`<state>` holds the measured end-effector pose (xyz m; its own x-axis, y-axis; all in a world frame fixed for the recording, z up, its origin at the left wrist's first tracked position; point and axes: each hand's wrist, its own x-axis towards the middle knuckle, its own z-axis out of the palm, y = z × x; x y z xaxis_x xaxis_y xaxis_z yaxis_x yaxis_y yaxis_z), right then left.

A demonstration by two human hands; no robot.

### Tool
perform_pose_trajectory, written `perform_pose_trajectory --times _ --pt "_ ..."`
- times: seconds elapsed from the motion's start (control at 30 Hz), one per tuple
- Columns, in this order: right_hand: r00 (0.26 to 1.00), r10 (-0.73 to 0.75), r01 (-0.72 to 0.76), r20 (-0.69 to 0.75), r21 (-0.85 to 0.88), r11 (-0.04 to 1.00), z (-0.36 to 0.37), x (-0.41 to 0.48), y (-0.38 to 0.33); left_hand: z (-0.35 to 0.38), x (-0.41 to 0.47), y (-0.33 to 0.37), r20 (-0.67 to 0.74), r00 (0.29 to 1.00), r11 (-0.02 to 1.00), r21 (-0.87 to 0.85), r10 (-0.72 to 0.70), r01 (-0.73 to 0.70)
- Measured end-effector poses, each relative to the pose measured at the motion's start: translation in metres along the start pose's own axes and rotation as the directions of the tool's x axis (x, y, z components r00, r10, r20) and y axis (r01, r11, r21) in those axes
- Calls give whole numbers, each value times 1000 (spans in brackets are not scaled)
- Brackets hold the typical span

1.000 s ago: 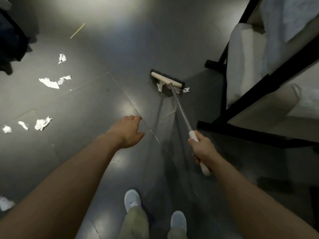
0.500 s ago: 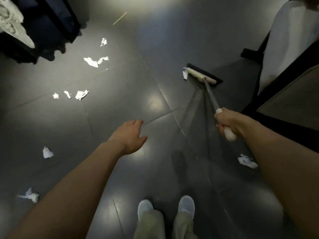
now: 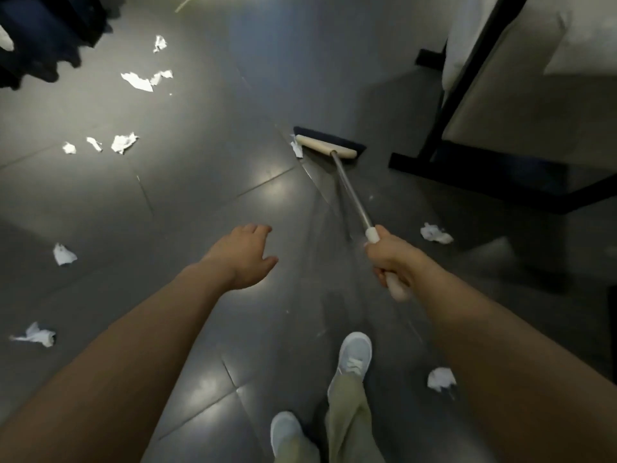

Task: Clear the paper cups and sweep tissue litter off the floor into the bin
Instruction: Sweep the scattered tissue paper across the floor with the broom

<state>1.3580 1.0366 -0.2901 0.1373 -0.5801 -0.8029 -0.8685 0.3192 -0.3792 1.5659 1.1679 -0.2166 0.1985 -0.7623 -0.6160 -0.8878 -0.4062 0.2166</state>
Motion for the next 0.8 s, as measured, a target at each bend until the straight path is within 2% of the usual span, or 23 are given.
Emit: perform_pose_trajectory --times 0.1,0.2,0.3,0.4,0.57,0.7,0.8 --pt "1000 1 0 -28 53 999 25 -18 44 34 -25 14 41 999 1000 14 -3 3" --pt "995 -89 92 -51 71 993 39 -39 87 57 -47 32 48 999 1000 -8 -17 17" --pt "987 -131 145 -93 171 974 36 -63 124 75 -66 55 21 999 998 -46 -39 40" --pt "979 -177 193 -96 184 964 19 -76 147 98 -87 75 -15 996 990 -117 -83 81" --pt "959 -275 282 -67 141 949 -19 -72 128 139 -127 96 -42 982 961 -220 -182 169" --pt "965 -262 256 14 176 951 -21 -48 95 168 -157 96 -27 966 937 -254 -256 241" --pt "965 -236 239 114 -20 971 -14 -44 100 188 -174 93 -5 948 918 -252 -319 307"
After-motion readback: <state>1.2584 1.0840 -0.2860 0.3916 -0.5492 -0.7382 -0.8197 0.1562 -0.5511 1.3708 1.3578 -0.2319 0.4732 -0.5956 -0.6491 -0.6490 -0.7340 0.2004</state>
